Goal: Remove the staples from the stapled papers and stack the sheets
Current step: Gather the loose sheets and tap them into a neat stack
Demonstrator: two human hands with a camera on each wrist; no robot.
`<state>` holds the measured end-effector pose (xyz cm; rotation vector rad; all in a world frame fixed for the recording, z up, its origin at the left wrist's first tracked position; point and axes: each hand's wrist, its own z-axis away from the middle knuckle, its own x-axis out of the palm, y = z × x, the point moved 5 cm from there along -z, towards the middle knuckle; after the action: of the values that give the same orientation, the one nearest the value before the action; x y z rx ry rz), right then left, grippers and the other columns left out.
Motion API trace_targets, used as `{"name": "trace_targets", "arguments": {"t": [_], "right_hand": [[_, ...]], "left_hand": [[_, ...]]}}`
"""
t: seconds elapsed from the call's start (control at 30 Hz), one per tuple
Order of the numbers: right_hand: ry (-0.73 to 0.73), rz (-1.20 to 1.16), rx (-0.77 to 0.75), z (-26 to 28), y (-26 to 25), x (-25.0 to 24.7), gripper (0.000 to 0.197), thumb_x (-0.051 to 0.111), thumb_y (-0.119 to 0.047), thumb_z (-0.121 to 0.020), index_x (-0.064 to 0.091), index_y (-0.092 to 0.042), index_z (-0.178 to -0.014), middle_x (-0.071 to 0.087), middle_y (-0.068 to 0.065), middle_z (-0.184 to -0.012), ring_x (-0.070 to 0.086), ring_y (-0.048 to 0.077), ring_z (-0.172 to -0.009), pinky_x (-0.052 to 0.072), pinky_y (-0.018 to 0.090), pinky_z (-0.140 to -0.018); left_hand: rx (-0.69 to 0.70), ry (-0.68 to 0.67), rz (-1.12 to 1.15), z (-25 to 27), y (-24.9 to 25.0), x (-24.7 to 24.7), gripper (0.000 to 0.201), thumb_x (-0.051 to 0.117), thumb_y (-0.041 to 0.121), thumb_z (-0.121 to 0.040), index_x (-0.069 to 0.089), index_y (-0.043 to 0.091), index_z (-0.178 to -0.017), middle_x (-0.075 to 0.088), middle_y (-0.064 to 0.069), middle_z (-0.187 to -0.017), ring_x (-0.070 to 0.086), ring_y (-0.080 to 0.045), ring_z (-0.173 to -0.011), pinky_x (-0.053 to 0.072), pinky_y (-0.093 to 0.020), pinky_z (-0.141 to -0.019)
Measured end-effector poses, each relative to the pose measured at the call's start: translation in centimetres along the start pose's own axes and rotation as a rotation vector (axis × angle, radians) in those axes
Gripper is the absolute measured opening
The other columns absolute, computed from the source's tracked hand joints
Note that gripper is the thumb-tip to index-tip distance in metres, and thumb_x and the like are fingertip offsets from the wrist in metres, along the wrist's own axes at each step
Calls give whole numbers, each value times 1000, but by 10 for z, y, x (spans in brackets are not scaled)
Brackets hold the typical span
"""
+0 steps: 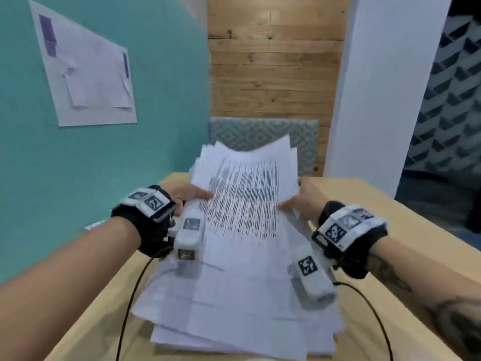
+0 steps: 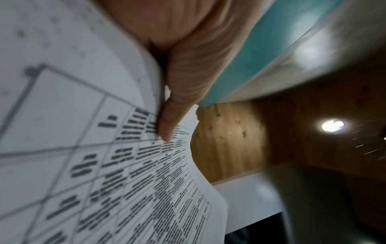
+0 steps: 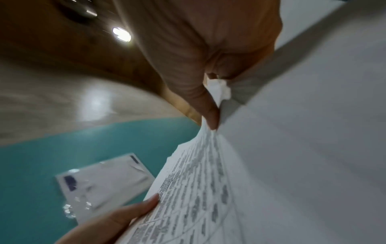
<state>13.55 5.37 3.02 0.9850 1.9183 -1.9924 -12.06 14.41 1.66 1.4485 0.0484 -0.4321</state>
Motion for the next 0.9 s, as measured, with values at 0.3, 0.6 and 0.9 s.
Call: {"name": "trace_targets", "arguments": {"t": [0.3, 0.6, 0.9], "right_hand": [[-472, 153, 245, -7, 71, 49, 21, 61, -28, -90, 49, -13, -81, 53, 5, -83, 61, 18, -72, 46, 32, -68], [-553, 76, 234, -27, 83, 50, 33, 41, -27, -100, 51, -11, -73, 60, 0, -60, 57, 10, -47, 44, 21, -51], [-663, 126, 251, -21, 78, 47, 34, 41, -34, -99, 57, -11, -79, 67, -7, -56, 63, 7, -51, 52, 17, -54]], "left_hand": [[-316, 80, -136, -20, -95, -3, 45, 35, 7, -97, 43, 6, -52, 43, -9, -53, 39, -21, -49, 31, -24, -51], [-349, 63, -20, -29, -96, -8, 24, 54, 16, -92, 56, -1, -75, 61, -8, -50, 56, -17, -35, 49, -23, -40], [-310, -33, -193, -40, -82, 13, 35, 51, 33, -93, 61, 1, -85, 68, -18, -84, 60, -25, -68, 48, -32, -72]]}}
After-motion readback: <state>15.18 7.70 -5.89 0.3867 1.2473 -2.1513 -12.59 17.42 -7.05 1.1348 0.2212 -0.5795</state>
